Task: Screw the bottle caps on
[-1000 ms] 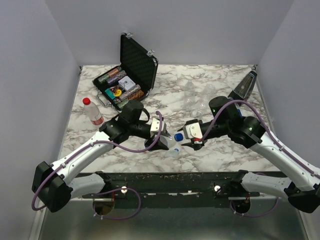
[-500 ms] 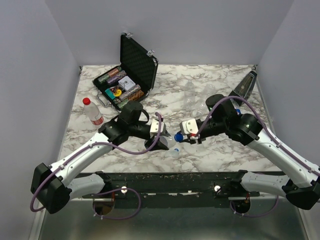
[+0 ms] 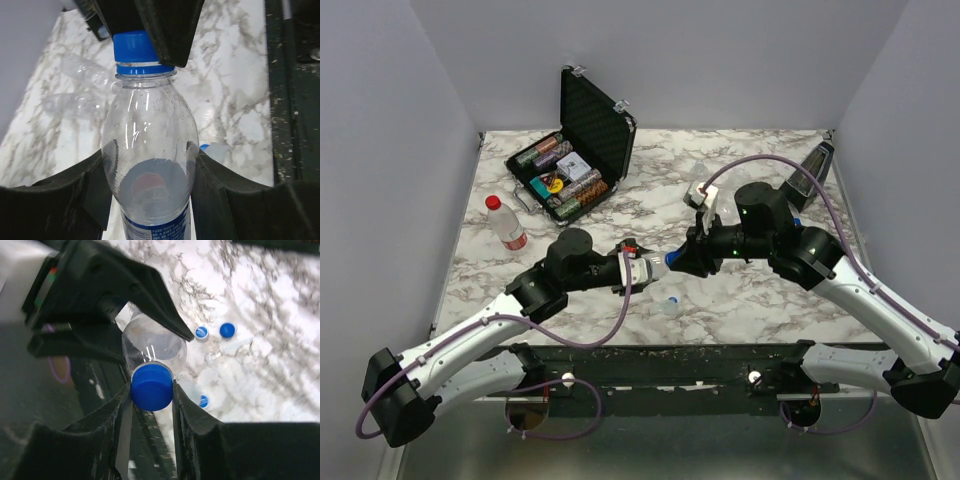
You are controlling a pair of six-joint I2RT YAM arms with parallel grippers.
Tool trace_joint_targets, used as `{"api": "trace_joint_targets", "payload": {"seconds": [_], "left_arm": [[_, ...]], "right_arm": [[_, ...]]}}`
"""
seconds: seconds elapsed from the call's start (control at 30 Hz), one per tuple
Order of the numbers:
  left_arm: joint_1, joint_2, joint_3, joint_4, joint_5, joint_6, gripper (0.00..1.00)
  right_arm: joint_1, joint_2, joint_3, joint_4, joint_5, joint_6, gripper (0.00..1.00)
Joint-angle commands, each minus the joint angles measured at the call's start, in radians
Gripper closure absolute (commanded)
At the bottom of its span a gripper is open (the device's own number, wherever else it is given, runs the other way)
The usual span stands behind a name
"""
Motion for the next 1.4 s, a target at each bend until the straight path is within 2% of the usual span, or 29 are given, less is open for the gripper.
{"api": "trace_joint_targets", "payload": {"seconds": [0.0,0.07,0.17,0.23,0.33,0.43,0.5,0.57,0.63,0.8,0.93,1.07,1.37], "left_arm": [[-0.092,-0.038,-0.064,0.150,-0.425,0.077,1.00],[-0.144,-0.050,-0.090,0.187,-0.536,0.114,1.00],[-0.199,-0.056,-0.122,0.229,-0.699,0.169,1.00],[-0.205,-0.046,-0.118,0.212,-0.708,0.183,1.00],[-0.204,-0.021,-0.095,0.168,-0.670,0.160,1.00],[-0.187,0.010,-0.077,0.137,-0.612,0.134,1.00],[-0.166,0.026,-0.051,0.097,-0.548,0.097,1.00],[-0.133,0.027,-0.031,0.077,-0.396,0.064,1.00],[-0.095,0.020,-0.012,0.066,-0.217,0.028,1.00],[-0.012,0.068,0.060,-0.029,0.184,-0.021,1.00],[0.003,0.125,0.103,-0.069,0.387,-0.045,1.00],[0.003,0.169,0.127,-0.093,0.464,-0.053,1.00],[0.003,0.178,0.132,-0.086,0.499,-0.059,1.00]], "right_arm": [[0.013,0.014,0.039,-0.016,0.180,0.560,0.91],[0.013,0.006,0.021,0.004,0.185,0.668,0.91],[0.013,-0.004,-0.001,0.041,0.184,0.722,0.91],[0.013,-0.009,0.002,0.053,0.187,0.708,0.88],[0.013,-0.035,0.024,0.070,0.159,0.639,0.77],[0.013,-0.063,0.058,0.059,0.133,0.468,0.57],[0.013,-0.082,0.082,0.035,0.138,0.357,0.46],[0.013,-0.107,0.084,0.006,0.121,0.175,0.36],[0.013,-0.132,0.078,-0.024,0.107,0.011,0.31],[0.013,-0.199,0.015,-0.102,-0.035,-0.385,0.30],[0.013,-0.210,-0.018,-0.142,-0.100,-0.543,0.29],[0.013,-0.179,0.011,-0.225,-0.183,-0.645,0.29],[0.013,-0.124,0.041,-0.274,-0.267,-0.689,0.31]]}}
